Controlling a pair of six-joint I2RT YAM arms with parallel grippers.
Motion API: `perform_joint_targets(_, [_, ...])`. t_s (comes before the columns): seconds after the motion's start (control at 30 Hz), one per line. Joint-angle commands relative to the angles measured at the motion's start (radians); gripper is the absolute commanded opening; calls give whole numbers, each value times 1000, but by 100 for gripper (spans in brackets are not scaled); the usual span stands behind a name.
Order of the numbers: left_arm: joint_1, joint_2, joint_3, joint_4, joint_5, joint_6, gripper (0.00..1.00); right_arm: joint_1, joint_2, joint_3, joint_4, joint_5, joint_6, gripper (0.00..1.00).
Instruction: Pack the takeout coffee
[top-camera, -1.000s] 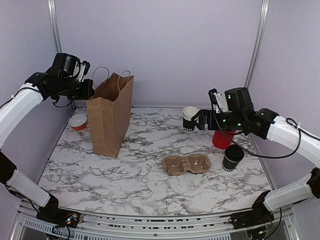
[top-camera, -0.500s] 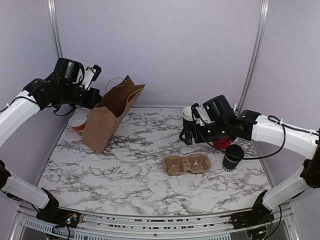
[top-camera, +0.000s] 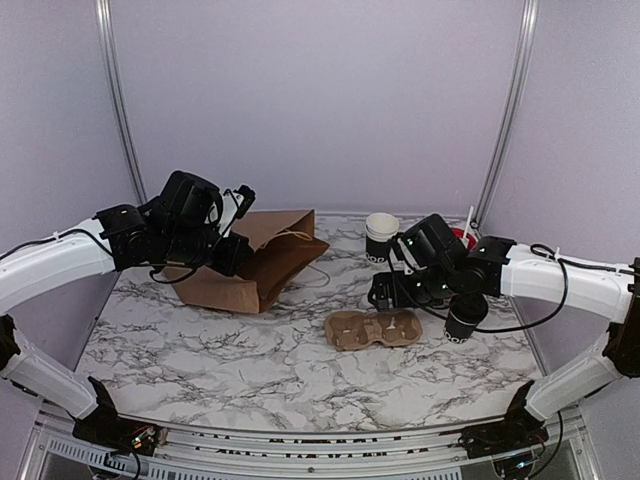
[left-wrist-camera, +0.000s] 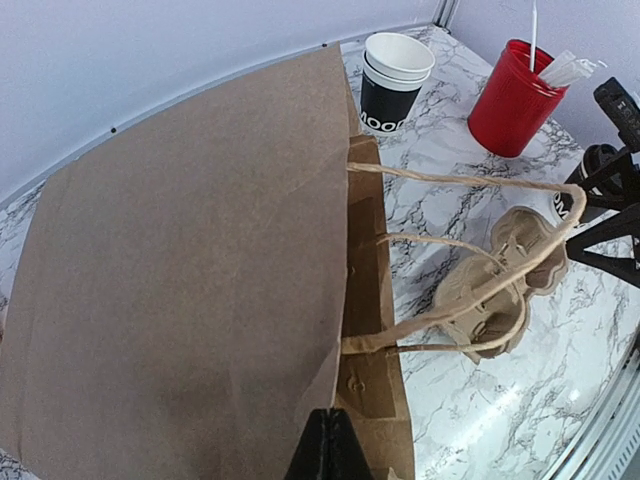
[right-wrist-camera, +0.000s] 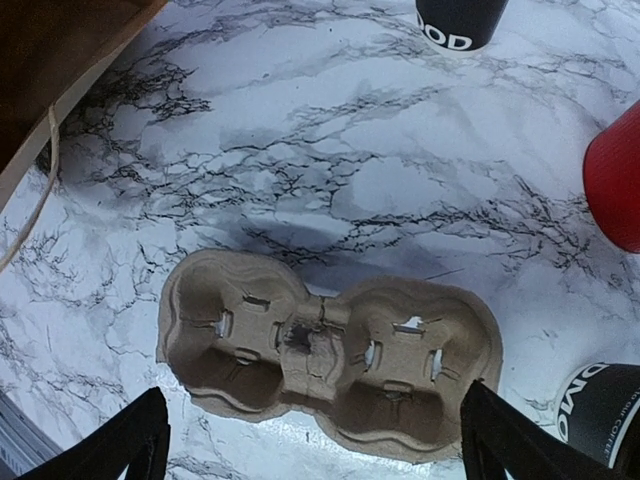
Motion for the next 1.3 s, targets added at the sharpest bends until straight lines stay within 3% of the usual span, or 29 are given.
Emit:
perform_joint_targets(0.0, [-2, -29, -45, 110, -34, -54, 0, 24, -10, -3, 2, 28, 44, 98])
perform_joint_targets(1.27, [-1, -33, -92, 183, -6, -102, 0, 73, 105, -48, 60, 38, 104, 92])
